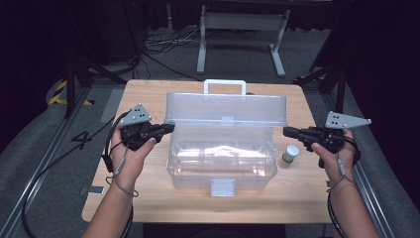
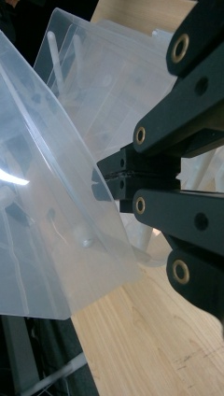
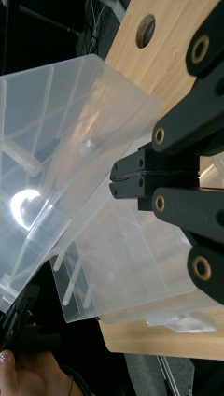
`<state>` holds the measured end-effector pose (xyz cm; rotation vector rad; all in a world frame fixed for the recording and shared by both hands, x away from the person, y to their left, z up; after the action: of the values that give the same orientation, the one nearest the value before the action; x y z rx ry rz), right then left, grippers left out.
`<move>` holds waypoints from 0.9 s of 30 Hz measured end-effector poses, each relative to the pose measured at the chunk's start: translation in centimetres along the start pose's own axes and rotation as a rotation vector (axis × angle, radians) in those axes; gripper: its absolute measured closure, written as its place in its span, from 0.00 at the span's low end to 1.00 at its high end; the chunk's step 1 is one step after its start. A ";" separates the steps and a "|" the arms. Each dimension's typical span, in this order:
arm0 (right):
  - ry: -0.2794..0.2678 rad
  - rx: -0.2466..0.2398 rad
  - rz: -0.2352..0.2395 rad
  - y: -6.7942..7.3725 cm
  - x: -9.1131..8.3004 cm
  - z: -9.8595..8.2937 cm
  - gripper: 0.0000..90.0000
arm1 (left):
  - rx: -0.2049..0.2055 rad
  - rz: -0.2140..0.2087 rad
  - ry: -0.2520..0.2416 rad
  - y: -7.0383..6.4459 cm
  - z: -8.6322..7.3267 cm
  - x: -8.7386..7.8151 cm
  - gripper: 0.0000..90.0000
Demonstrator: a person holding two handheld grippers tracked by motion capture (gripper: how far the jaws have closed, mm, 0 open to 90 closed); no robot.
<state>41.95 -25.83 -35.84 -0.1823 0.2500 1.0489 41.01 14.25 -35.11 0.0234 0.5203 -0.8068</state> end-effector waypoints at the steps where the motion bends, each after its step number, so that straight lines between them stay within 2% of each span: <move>1: -0.002 -0.001 -0.007 0.0 -0.1 0.0 1.00 | 0.004 0.004 -0.001 0.0 -0.1 0.0 1.00; 5: 0.004 -0.005 -0.030 -0.2 -0.4 -0.3 1.00 | 0.003 0.004 -0.006 0.2 -0.1 0.1 1.00; 6: 0.012 -0.015 -0.059 -0.3 -0.7 -0.7 1.00 | 0.006 0.008 -0.021 0.2 -0.1 0.2 1.00; 7: 0.012 -0.015 -0.059 -0.3 -0.7 -0.7 1.00 | 0.006 0.008 -0.021 0.2 -0.1 0.2 1.00; 8: 0.014 -0.018 -0.088 -0.4 -0.9 -0.9 0.97 | 0.015 0.013 -0.020 0.3 -0.1 0.2 1.00; 12: 0.017 -0.027 -0.127 -0.3 -1.2 -1.1 0.95 | 0.034 0.015 -0.008 0.3 0.0 0.4 1.00; 16: 0.021 -0.028 -0.177 -0.2 -1.4 -1.4 0.86 | 0.028 0.002 -0.004 0.6 0.0 0.3 1.00; 21: 0.015 0.006 -0.208 -0.1 -1.4 -1.5 0.76 | 0.032 0.003 -0.006 0.7 0.1 0.4 1.00; 22: 0.013 0.015 -0.231 -0.1 -1.1 -1.5 0.68 | 0.035 0.006 -0.009 0.8 0.3 0.4 1.00; 26: 0.032 0.035 -0.287 -0.2 -0.8 -1.8 0.61 | 0.038 -0.004 -0.011 0.8 0.6 0.7 1.00; 27: 0.023 0.049 -0.285 -0.2 -0.7 -1.9 0.59 | 0.038 -0.005 -0.011 0.7 0.6 0.8 1.00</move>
<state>41.56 -27.00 -37.40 -0.1796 0.2621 0.7573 42.21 14.07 -35.06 0.0530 0.4944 -0.8209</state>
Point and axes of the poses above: each handheld gripper's, and its own axes: x roughly forward along the jaws, z roughly out of its top, y roughly to its left, the point moved 7 cm from there along x, roughly forward along the jaws, and after that the axes turned 6 degrees about -x, right-handed, at the moved point
